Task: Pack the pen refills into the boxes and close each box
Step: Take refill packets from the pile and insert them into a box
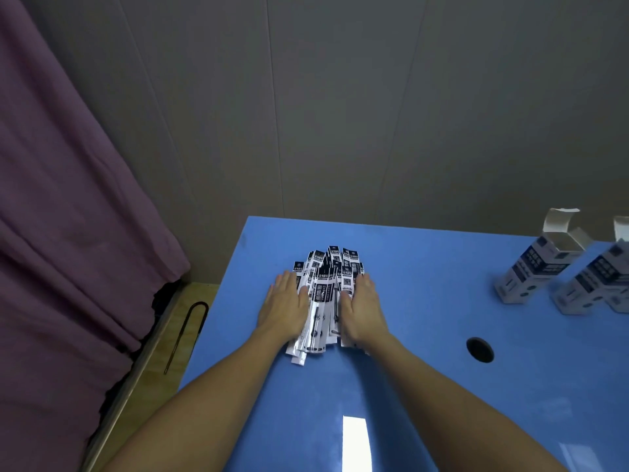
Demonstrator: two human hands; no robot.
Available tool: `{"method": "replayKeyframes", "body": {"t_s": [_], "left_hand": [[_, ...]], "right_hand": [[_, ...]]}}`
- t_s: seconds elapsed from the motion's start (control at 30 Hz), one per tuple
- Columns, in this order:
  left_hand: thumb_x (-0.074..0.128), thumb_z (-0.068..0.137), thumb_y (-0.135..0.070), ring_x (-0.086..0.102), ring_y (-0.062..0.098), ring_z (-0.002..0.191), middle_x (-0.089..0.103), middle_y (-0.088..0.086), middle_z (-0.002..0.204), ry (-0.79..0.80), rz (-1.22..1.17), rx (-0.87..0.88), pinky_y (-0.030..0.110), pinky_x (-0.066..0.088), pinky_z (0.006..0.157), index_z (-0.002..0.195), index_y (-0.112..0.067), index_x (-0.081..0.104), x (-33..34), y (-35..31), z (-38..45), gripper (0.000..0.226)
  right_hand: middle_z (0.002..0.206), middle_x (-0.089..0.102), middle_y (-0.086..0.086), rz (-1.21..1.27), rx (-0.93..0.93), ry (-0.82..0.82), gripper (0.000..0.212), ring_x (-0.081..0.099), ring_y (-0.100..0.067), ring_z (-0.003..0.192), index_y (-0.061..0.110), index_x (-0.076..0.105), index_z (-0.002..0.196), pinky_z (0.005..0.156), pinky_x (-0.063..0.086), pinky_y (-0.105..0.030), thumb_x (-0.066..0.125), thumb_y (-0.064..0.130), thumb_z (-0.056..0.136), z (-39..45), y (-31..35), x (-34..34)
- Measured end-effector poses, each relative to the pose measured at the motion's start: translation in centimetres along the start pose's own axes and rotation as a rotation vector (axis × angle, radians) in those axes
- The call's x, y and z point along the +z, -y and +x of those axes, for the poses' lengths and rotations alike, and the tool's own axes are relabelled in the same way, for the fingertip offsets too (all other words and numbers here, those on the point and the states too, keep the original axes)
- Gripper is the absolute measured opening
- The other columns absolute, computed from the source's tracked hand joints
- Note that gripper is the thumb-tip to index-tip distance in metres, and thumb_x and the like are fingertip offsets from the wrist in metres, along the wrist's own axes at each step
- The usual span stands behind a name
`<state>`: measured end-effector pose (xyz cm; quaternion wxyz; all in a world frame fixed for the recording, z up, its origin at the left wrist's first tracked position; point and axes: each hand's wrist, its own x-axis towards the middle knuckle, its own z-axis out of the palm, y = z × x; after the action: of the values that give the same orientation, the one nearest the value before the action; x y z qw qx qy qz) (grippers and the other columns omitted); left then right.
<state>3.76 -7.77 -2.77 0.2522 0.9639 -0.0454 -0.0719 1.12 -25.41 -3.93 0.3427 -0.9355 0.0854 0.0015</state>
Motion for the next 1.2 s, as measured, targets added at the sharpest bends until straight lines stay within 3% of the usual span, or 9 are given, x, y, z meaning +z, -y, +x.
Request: {"method": "replayKeyframes", "body": {"t_s": [0.1,0.17,0.23,0.33,0.43,0.8,0.9,1.07,1.2], "left_hand": [[0.035,0.103,-0.04,0.054,0.026,0.116,0.056,0.006,0.132,-0.174,0.111,-0.037,0.042,0.046,0.099,0.126,-0.012,0.054,-2.1,-0.9,-0.6,0.04],[0.039,0.102,-0.042,0.06,0.022,0.091,0.063,0.003,0.104,-0.163,0.139,-0.023,0.039,0.053,0.083,0.099,-0.015,0.059,-3.0,-1.9,-1.0,0.034],[0.045,0.1,-0.048,0.063,0.021,0.076,0.065,0.001,0.083,-0.061,0.13,-0.004,0.038,0.057,0.077,0.082,-0.013,0.06,-3.3,-3.0,-1.2,0.042],[0.062,0.09,-0.052,0.062,0.02,0.069,0.064,0.002,0.075,0.024,0.075,-0.034,0.03,0.054,0.067,0.075,-0.01,0.062,-3.5,-4.3,-1.3,0.045],[0.074,0.082,-0.051,0.044,0.018,0.053,0.048,0.001,0.061,0.053,0.042,-0.098,0.024,0.034,0.051,0.06,-0.016,0.043,-3.2,-5.0,-1.3,0.051],[0.086,0.076,-0.031,0.043,0.016,0.053,0.048,0.0,0.062,0.058,-0.105,-0.252,0.026,0.038,0.052,0.063,-0.017,0.04,-3.1,-5.6,-1.4,0.05],[0.082,0.081,-0.017,0.049,0.019,0.066,0.054,0.003,0.076,0.043,-0.155,-0.235,0.033,0.052,0.067,0.077,-0.017,0.049,-3.1,-5.6,-1.6,0.033],[0.08,0.083,-0.013,0.049,0.02,0.072,0.053,0.003,0.08,0.037,-0.154,-0.233,0.035,0.054,0.074,0.083,-0.016,0.05,-3.5,-5.4,-2.1,0.03],[0.084,0.08,-0.018,0.049,0.017,0.066,0.053,0.003,0.075,0.039,-0.132,-0.275,0.031,0.048,0.063,0.075,-0.013,0.05,-3.6,-5.1,-2.3,0.034]], "right_hand": [[0.164,0.011,-0.018,-0.063,0.048,-0.06,0.063,0.009,-0.03,0.153,-0.001,0.019,0.155,0.125,0.008,-0.04,0.031,0.036,0.106,0.4,-0.5,-2.6],[0.163,0.016,-0.021,-0.077,0.067,-0.096,0.061,0.014,-0.032,0.152,-0.003,0.024,0.153,0.124,0.013,-0.042,0.032,0.035,0.105,0.8,-0.8,-4.2],[0.162,0.018,-0.021,-0.092,0.084,-0.11,0.06,0.016,-0.032,0.151,-0.003,0.025,0.152,0.123,0.015,-0.042,0.033,0.035,0.105,0.9,-0.9,-5.5],[0.163,0.016,-0.02,-0.113,0.08,-0.122,0.061,0.016,-0.032,0.151,-0.001,0.024,0.154,0.124,0.015,-0.042,0.032,0.035,0.105,0.8,-0.6,-6.7],[0.163,0.016,-0.019,-0.108,0.067,-0.12,0.06,0.017,-0.031,0.151,0.0,0.025,0.153,0.124,0.014,-0.041,0.033,0.035,0.105,0.4,-0.3,-7.4],[0.164,0.016,-0.018,-0.108,0.089,-0.063,0.061,0.02,-0.031,0.151,0.0,0.023,0.154,0.122,0.018,-0.04,0.034,0.034,0.106,-0.4,-1.1,-9.0],[0.163,0.016,-0.019,-0.119,0.083,-0.051,0.061,0.021,-0.031,0.15,0.0,0.023,0.154,0.122,0.019,-0.04,0.034,0.034,0.106,-0.5,-1.1,-9.0],[0.163,0.017,-0.019,-0.13,0.06,-0.036,0.059,0.023,-0.031,0.149,-0.001,0.024,0.154,0.121,0.02,-0.039,0.033,0.034,0.106,-0.7,-0.6,-8.8],[0.163,0.02,-0.019,-0.127,0.042,-0.032,0.059,0.027,-0.032,0.148,-0.001,0.027,0.153,0.121,0.023,-0.04,0.034,0.034,0.106,-0.7,-0.4,-8.6]]}}
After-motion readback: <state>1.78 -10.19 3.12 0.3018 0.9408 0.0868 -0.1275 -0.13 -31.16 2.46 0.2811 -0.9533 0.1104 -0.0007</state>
